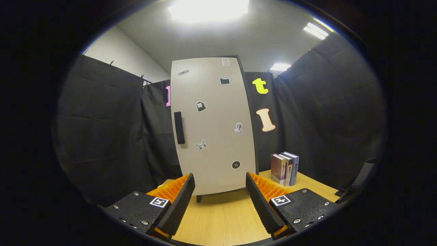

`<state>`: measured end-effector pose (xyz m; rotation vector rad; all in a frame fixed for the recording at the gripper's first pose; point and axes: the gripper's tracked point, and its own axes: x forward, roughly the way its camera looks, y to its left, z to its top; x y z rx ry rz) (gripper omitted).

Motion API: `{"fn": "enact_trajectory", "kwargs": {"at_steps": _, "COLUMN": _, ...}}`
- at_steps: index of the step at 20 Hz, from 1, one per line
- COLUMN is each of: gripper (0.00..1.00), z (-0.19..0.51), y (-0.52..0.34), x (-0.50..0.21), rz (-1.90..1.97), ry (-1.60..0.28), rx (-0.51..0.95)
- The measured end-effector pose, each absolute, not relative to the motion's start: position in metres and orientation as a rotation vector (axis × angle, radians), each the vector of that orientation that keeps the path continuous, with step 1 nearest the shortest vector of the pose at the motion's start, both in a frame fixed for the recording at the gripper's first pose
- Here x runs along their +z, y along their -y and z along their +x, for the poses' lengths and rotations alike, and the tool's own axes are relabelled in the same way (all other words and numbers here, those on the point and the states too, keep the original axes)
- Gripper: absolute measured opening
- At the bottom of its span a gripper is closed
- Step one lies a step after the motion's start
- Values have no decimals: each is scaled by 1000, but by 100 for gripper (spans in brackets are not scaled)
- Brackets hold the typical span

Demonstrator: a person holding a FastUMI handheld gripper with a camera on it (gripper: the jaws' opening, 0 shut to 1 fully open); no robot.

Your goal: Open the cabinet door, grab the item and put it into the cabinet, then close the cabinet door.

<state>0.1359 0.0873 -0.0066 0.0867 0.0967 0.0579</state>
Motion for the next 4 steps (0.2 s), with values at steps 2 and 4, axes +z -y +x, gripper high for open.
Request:
{"fn": "enact_trajectory", "kwargs": {"at_steps": 2, "gripper": 93, "z": 135, "y": -89, "x": -6, "rz": 83, "ry": -96, "rx": 60}}
{"fn": "enact_trajectory", "kwargs": {"at_steps": 4, "gripper": 93, "z": 135, "y": -90, "x": -5, "rz": 82, "ry": -93, "rx": 60}}
